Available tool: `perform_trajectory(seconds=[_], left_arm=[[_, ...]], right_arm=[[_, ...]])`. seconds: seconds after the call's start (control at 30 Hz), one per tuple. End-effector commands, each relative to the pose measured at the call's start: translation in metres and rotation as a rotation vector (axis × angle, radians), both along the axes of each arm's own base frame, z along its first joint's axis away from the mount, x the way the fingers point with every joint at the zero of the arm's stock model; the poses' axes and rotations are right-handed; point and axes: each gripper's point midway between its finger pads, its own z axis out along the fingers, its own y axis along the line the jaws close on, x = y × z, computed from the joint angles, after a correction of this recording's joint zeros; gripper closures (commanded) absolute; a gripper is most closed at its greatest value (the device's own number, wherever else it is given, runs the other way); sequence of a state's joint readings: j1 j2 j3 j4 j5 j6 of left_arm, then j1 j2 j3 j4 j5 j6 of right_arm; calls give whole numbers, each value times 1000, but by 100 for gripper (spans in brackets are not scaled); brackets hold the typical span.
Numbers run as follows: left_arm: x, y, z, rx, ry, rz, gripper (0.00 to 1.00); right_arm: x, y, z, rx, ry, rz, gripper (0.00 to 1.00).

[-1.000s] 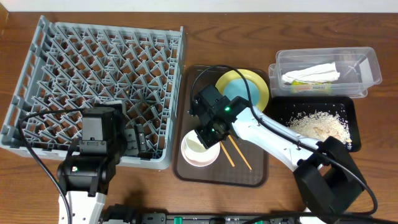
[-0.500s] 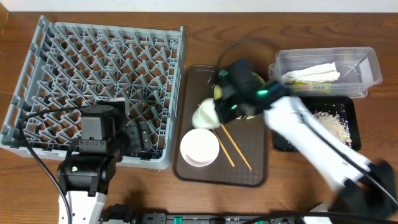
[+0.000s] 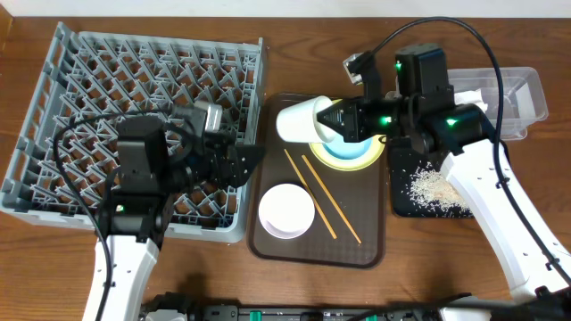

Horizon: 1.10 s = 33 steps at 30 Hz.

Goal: Sort waste into correct bins and load items into the dishwasher
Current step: 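Hand the cup from the right gripper to the left gripper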

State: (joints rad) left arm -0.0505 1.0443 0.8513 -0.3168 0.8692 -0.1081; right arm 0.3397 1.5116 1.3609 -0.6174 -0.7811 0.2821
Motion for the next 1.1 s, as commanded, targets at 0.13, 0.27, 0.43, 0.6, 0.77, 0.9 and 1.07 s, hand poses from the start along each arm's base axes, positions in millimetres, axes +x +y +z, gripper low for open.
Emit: perform_trajectory(seconds=[0.13, 0.27, 0.43, 0.6, 0.77, 0.9, 1.07], left_arm=[[-29, -34, 52, -205, -146, -341, 14], [-37, -39, 69, -236, -230, -423, 14], [-37, -40, 80, -247, -277, -439, 14], [-37, -40, 82, -253, -270, -437, 14], [-37, -40, 83, -252, -279, -438, 14], [-37, -40, 84, -252, -286, -438, 14], [-39, -45, 88, -250, -313, -461, 14]], right_arm=[[-38, 26, 46, 262, 67, 238, 99], [-42, 28, 51, 286, 82, 260, 99], [-53, 37, 53, 302, 106, 302, 99], [-62, 47, 56, 306, 99, 337, 99], [-67, 54, 58, 311, 101, 355, 99], [-68, 56, 59, 314, 100, 360, 99], [-68, 56, 59, 315, 115, 355, 99]])
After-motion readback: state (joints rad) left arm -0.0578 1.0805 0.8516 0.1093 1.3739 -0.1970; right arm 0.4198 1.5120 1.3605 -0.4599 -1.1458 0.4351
